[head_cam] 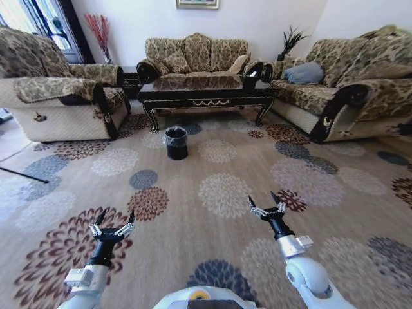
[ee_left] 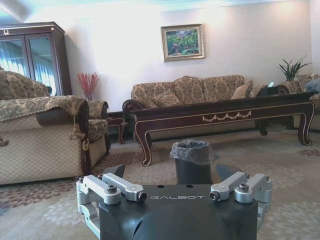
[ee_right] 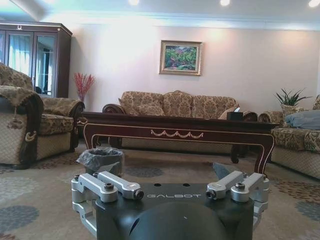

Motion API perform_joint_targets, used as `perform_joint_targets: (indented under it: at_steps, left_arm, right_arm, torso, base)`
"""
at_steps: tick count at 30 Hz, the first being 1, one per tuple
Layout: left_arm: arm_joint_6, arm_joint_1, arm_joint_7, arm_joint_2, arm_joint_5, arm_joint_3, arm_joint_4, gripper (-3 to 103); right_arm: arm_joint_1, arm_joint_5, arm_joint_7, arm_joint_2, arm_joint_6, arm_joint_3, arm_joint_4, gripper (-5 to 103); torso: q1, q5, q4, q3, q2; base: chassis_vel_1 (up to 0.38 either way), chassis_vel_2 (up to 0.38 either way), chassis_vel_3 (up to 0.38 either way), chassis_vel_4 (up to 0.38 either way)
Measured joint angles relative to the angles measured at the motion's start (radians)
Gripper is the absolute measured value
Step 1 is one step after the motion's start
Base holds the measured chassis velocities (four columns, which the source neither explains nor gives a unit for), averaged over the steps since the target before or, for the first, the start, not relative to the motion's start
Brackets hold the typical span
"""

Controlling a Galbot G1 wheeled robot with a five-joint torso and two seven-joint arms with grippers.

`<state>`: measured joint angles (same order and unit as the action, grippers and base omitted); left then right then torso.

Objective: Move to the front of the table and pick up the trash from the floor, then place it into the trash bin.

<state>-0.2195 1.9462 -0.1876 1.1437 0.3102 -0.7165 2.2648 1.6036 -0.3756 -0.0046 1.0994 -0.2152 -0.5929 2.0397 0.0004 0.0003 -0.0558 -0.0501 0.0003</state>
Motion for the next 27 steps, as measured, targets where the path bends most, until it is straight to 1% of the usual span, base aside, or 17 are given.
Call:
perform_joint_targets:
  at_steps: [1,4,5,7,10,20,27]
  left_arm:
    - [0.0,0.0,0.0,0.0,0.0,0.0,0.0,100]
    - [0.0,0.0,0.0,0.0,0.0,0.0,0.0,100]
    - [0.0,0.0,0.0,0.0,0.0,0.0,0.0,100]
    - [0.0,-0.001,0.0,0.0,0.0,0.0,0.0,100]
    - [0.0,-0.001,0.0,0.0,0.0,0.0,0.0,100]
    - [0.0,0.0,0.0,0.0,0.0,0.0,0.0,100]
    - [0.0,-0.001,0.0,0.0,0.0,0.0,0.0,100]
  right_arm:
    - [0.0,0.0,0.0,0.0,0.0,0.0,0.0,100]
    - [0.0,0.0,0.0,0.0,0.0,0.0,0.0,100]
    - [0.0,0.0,0.0,0.0,0.0,0.0,0.0,100]
    - [-0.001,0.0,0.0,0.0,0.0,0.0,0.0,100]
    - [-0.001,0.0,0.0,0.0,0.0,0.0,0.0,100]
    - [-0.001,0.0,0.0,0.0,0.0,0.0,0.0,100]
    - [-0.001,0.0,0.0,0.0,0.0,0.0,0.0,100]
  torso:
    - [0.0,-0.001,0.0002,0.0,0.0]
    - [0.0,0.0,0.0,0.0,0.0]
    - [0.0,0.0003,-0.0001,0.0,0.0]
    - [0.0,-0.0009,-0.0002,-0.001,0.0]
    - [0.0,-0.0003,-0.0001,-0.001,0.0]
    - [0.0,-0.0003,-0.0002,-0.001,0.0]
    - [0.002,-0.0004,-0.0002,-0.016,0.018]
  base:
    - [0.235,-0.151,-0.139,0.252]
    - [0.082,-0.115,-0.111,0.106]
    - [0.0,0.0,0.0,0.0]
    - [-0.062,0.03,0.027,-0.048]
    - [-0.064,0.049,0.05,-0.078]
    - [-0.006,0.015,0.006,-0.007]
    - [0.0,0.0,0.0,0.0]
